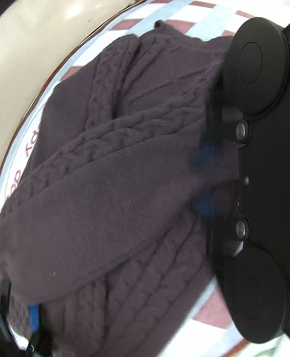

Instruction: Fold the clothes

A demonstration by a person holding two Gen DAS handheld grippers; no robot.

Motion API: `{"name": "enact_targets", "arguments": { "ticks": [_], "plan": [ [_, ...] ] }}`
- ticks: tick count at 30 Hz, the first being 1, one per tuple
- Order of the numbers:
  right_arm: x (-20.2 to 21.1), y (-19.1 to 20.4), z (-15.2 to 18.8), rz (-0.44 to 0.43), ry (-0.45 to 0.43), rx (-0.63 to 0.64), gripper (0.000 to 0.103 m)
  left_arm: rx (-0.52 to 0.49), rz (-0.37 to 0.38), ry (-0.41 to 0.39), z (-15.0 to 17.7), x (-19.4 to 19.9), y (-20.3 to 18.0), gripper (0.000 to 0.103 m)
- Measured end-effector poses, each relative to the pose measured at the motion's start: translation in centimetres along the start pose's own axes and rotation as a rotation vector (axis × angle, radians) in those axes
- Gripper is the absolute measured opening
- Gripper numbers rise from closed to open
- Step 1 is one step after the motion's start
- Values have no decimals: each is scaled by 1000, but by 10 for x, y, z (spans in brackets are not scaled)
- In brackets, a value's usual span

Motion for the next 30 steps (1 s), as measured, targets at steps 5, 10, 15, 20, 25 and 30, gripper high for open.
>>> {"name": "enact_targets", "arguments": {
  "ticks": [5,10,15,20,25,30],
  "plan": [
    [40,-21,17,-111,-105,-41,7,-222,-85,-52,12,17,-28,16],
    [27,-50,23,-198,-56,-231,24,-338,-256,22,23,17,-27,22],
    [61,-132,63,-219,-282,-718,59,-452,-110,-60,61,66,-61,57],
    [62,-200,169,-442,-562,-1131,60,-652,129,40,115,71,-139,53],
    [1,-198,239,-621,-544,-1306,60,-809,182,228,172,40,-193,38],
    [-32,-181,252,-662,-541,-1294,60,-869,143,333,212,3,-205,38]
  ]
}}
Point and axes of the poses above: each gripper's, at about its wrist camera, not at the fingertips, and x roughly against the way its jaws point, y to its left, z to its underside, the point moved 2 cm from there along -x, roughly the way its jaws point, and after that the axes turned 3 degrees about x, right-handed, at the moved point
